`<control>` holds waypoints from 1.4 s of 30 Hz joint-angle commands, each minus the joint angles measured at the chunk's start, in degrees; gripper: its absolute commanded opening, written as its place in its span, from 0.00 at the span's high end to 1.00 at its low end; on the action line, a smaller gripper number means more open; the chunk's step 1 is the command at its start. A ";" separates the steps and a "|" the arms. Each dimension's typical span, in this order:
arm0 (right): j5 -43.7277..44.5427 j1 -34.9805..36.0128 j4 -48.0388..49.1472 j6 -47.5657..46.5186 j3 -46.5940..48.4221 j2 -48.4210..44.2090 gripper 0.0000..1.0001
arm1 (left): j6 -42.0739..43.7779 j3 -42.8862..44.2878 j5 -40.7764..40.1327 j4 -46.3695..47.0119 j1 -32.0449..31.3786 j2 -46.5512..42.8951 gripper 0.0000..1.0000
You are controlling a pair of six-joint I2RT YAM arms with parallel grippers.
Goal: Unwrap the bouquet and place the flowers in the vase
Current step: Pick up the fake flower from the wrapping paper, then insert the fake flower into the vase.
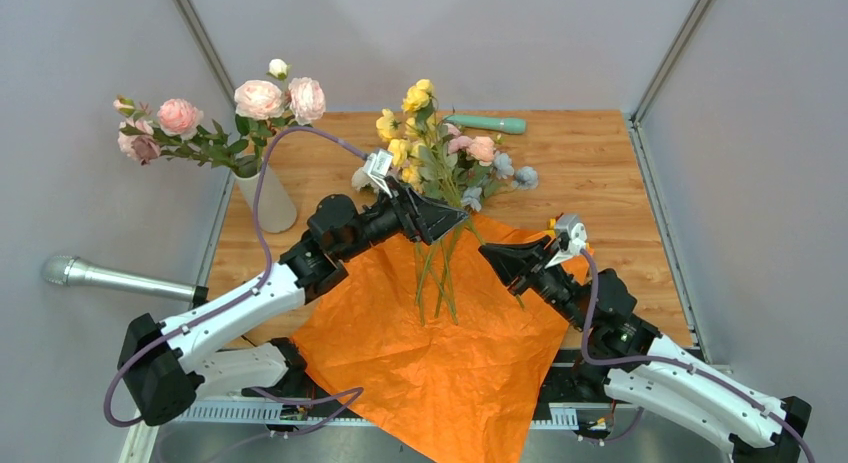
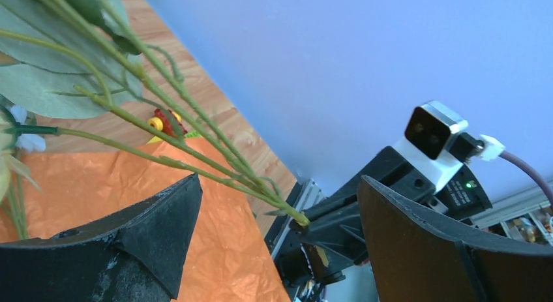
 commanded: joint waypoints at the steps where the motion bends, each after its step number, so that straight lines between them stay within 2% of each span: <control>1: -2.93 0.93 6.37 1.63 0.12 -0.81 1.00 | -3.13 0.35 0.85 1.92 -0.31 1.88 0.04; 5: -3.79 1.18 5.91 1.46 0.11 -1.22 1.00 | -3.25 1.44 0.59 0.75 -0.39 3.27 0.06; 8: -4.80 1.24 5.63 1.37 0.17 -1.29 1.00 | -3.08 1.81 -0.41 0.35 -0.40 3.74 0.11; 17: -4.64 1.32 3.45 1.54 -0.42 -2.56 1.00 | -2.23 2.26 -2.26 0.94 -0.37 3.46 0.50; 24: -4.03 1.39 1.36 1.72 -0.38 -2.63 1.00 | 0.69 5.21 -1.57 -2.55 -0.40 4.33 0.90; 26: -3.34 1.41 0.52 1.59 -0.35 -2.69 1.00 | 3.02 6.58 -1.43 -4.92 -0.33 4.44 0.99; 27: -2.93 1.39 -0.08 1.67 -0.38 -2.78 1.00 | 3.88 7.53 -1.38 -6.76 -0.36 4.48 1.00; 29: -2.11 1.36 -0.97 1.53 -0.35 -2.82 0.92 | 6.97 9.17 -0.90 -10.13 -0.39 4.42 1.00; 33: 0.78 1.40 -3.18 1.54 -0.22 -3.36 0.58 | 18.47 13.66 -0.49 -20.97 -0.29 4.62 1.00; 35: 2.71 1.38 -4.13 1.38 -0.30 -3.75 0.41 | 26.99 16.58 -0.76 -28.41 -0.31 4.82 1.00; 37: 4.92 1.33 -4.68 1.49 -0.70 -4.23 0.28 | 36.64 19.14 -0.89 -35.01 -0.31 5.16 1.00; 40: 7.01 1.34 -4.60 1.88 -1.74 -4.67 0.15 | 51.16 22.22 -2.74 -44.91 -0.03 6.55 1.00; 42: 7.51 1.31 -4.38 2.11 -2.25 -4.77 0.11 | 56.57 23.41 -4.98 -48.01 1.31 7.20 1.00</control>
